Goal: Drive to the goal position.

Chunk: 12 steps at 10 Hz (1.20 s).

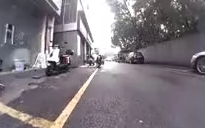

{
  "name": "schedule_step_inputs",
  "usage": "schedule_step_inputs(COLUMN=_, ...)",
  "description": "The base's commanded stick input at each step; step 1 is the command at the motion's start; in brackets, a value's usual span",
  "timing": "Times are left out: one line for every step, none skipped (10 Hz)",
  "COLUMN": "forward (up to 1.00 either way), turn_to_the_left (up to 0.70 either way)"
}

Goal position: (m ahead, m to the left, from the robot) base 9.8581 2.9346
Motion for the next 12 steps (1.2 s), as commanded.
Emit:
schedule_step_inputs(forward=0.45, turn_to_the_left=0.00)
schedule_step_inputs(forward=0.45, turn_to_the_left=0.00)
schedule_step_inputs(forward=0.45, turn_to_the_left=0.00)
schedule_step_inputs(forward=0.45, turn_to_the_left=0.00)
schedule_step_inputs(forward=0.45, turn_to_the_left=0.00)
schedule_step_inputs(forward=0.45, turn_to_the_left=0.00)
schedule_step_inputs(forward=0.45, turn_to_the_left=0.00)
schedule_step_inputs(forward=0.45, turn_to_the_left=0.00)
schedule_step_inputs(forward=0.45, turn_to_the_left=0.00)
schedule_step_inputs(forward=0.45, turn_to_the_left=0.00)
schedule_step_inputs(forward=0.45, turn_to_the_left=-0.03)
schedule_step_inputs(forward=0.45, turn_to_the_left=-0.05)
